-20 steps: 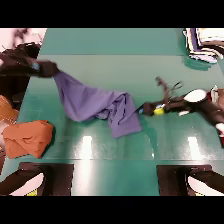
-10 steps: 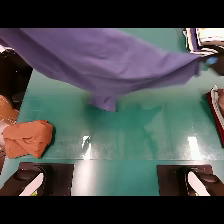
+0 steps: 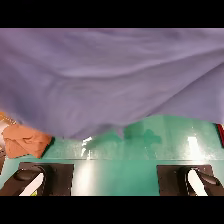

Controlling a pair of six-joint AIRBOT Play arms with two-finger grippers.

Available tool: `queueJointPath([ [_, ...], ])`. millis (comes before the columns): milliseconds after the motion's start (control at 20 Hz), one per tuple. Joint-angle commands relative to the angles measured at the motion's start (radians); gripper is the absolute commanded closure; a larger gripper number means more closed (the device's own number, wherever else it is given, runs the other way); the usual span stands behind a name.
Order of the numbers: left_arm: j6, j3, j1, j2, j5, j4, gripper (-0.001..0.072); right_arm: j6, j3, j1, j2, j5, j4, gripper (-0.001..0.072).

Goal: Fold the shirts.

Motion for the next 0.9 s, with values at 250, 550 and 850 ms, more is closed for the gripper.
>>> queueJointPath([
  [250, 0.010, -0.253, 0.001, -0.408, -0.148, 0.074, 0.0677, 0.232, -0.251, 0.251, -0.176, 0.027, -0.233, 0.0701],
  [550, 0.008, -0.329, 0.001, -0.735, 0.012, 0.086, 0.0677, 0.259, -0.408, 0.516, -0.465, -0.392, -0.330, 0.0700],
  [850, -0.017, -0.279, 0.035, -0.751, -0.134, 0.134, 0.0228, 0.241, -0.124, 0.507, -0.687, -0.293, -0.330, 0.0269],
])
